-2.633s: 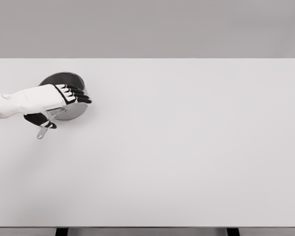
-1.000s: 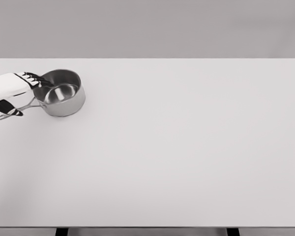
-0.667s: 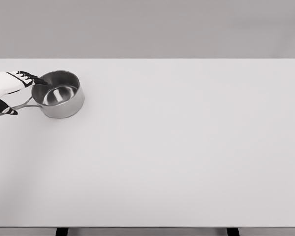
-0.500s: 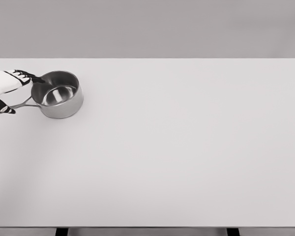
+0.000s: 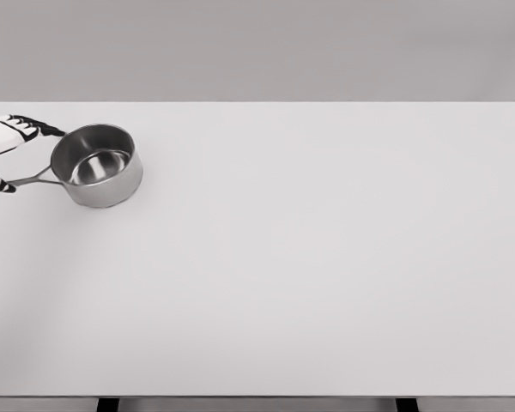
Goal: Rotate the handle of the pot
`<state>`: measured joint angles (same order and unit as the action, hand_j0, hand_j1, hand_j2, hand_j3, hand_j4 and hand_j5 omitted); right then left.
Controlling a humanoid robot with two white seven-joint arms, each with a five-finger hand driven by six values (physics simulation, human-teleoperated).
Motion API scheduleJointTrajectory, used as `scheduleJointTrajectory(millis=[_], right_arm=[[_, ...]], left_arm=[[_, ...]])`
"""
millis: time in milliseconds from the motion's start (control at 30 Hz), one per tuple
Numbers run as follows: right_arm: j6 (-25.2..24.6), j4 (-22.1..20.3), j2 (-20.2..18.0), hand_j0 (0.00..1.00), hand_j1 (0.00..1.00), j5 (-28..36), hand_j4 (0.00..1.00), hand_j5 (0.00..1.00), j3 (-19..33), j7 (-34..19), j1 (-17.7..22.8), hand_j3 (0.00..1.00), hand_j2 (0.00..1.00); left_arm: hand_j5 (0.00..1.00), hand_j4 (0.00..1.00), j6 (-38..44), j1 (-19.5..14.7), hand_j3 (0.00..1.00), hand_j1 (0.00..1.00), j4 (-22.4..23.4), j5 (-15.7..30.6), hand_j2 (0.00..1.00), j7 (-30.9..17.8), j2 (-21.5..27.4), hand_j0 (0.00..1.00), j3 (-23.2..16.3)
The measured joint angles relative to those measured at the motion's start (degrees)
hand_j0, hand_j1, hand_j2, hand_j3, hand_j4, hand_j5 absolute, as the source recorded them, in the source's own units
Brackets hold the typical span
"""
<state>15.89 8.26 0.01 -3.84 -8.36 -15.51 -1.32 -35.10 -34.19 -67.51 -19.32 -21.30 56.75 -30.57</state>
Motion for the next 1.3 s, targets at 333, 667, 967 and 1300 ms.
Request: scheduleJointTrajectory(millis=[333,667,967,1300], right_arm=[[0.0,0.0,0.0,1.00,1.00,0.0,1.00,1.00,0.0,0.0,0.0,1.00,1.00],[0.0,0.0,0.0,1.00,1.00,0.0,1.00,1.00,0.0,0.0,0.0,1.00,1.00],[0.0,0.0,0.0,1.00,1.00,0.0,1.00,1.00,0.0,0.0,0.0,1.00,1.00],[0.0,0.0,0.0,1.00,1.00,0.0,1.00,1.00,0.0,0.0,0.0,1.00,1.00]], left_arm=[[1.00,1.00,0.0,0.0,1.00,1.00,2.1,0.0,1.00,0.0,-0.4,1.00,1.2],[1.00,1.00,0.0,0.0,1.00,1.00,3.9,0.0,1.00,0.0,-1.1,1.00,2.5],[1.00,1.00,0.0,0.0,1.00,1.00,4.7,-0.1,1.00,0.0,-2.1,1.00,3.5],[1.00,1.00,0.0,0.0,1.00,1.00,5.9,-0.9,1.00,0.0,-3.1,1.00,4.7]])
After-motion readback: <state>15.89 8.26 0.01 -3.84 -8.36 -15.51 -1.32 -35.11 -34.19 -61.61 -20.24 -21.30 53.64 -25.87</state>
